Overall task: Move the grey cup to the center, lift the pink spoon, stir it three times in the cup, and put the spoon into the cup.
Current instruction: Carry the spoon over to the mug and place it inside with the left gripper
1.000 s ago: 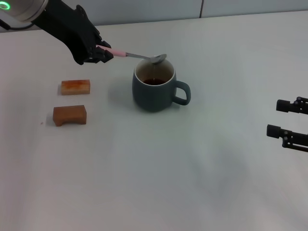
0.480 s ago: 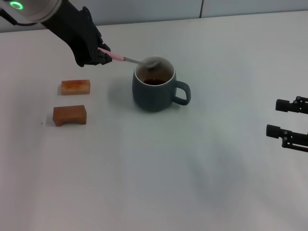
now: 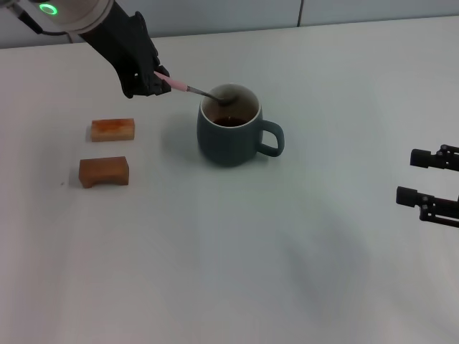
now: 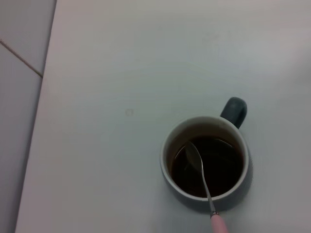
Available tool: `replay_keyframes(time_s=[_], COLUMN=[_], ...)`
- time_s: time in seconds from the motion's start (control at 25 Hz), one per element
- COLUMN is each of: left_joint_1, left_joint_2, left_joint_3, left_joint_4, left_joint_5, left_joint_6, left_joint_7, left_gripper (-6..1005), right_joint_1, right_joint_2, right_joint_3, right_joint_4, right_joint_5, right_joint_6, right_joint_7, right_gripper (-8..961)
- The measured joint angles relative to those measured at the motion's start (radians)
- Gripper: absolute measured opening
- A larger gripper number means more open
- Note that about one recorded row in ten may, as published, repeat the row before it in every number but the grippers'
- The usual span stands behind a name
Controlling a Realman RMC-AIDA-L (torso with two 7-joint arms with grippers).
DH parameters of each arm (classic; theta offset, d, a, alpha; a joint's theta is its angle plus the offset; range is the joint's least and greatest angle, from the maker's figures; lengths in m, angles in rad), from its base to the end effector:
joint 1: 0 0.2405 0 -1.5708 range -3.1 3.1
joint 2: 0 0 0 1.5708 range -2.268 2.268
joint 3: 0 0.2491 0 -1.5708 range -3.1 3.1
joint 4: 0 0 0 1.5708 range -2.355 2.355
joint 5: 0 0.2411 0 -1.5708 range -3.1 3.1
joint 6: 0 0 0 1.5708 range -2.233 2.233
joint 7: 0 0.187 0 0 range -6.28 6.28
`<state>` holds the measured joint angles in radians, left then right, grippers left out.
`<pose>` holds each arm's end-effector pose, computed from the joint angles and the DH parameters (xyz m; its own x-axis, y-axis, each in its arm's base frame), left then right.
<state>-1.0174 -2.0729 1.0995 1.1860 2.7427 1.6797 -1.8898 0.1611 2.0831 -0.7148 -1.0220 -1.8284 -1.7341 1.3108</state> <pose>-0.0917 0.4487 0.0038 0.9007 0.0139 -0.4341 -0.1022 -0.9646 -0.2429 0.3056 0.2893 0.0451 0.8258 -0.2070 -0.5247 -0.4196 -0.8470 -0.3263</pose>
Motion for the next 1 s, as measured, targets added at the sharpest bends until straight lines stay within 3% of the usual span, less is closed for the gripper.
replay_keyframes(time_s=[0.24, 0.48, 1.0], left_joint_1=[-0.028, -0.006, 0.041], left_joint_2=[-0.006, -0.006, 0.005], left_joint_3=[0.042, 0.106, 0.098], left_joint_4=[-0.047, -0.022, 0.040], left_joint_5=[-0.002, -0.033, 0.012], left_joint_6=[-0.044, -0.040, -0.004], left_joint_7=[-0.006, -0.042, -0.055], left_gripper=[153, 155, 159], right_joint_1=[0.000, -0.001, 0.016], right_joint_2=[0.000, 0.000, 0.000], right_joint_3=[-0.001, -0.002, -0.021], right_joint_4=[0.002, 0.010, 0.023], right_joint_5=[0.000, 0.000, -0.005], right_joint_6=[0.003, 0.006, 0.016], right_joint_7=[-0.001, -0.003, -0.005], right_gripper=[680, 680, 681])
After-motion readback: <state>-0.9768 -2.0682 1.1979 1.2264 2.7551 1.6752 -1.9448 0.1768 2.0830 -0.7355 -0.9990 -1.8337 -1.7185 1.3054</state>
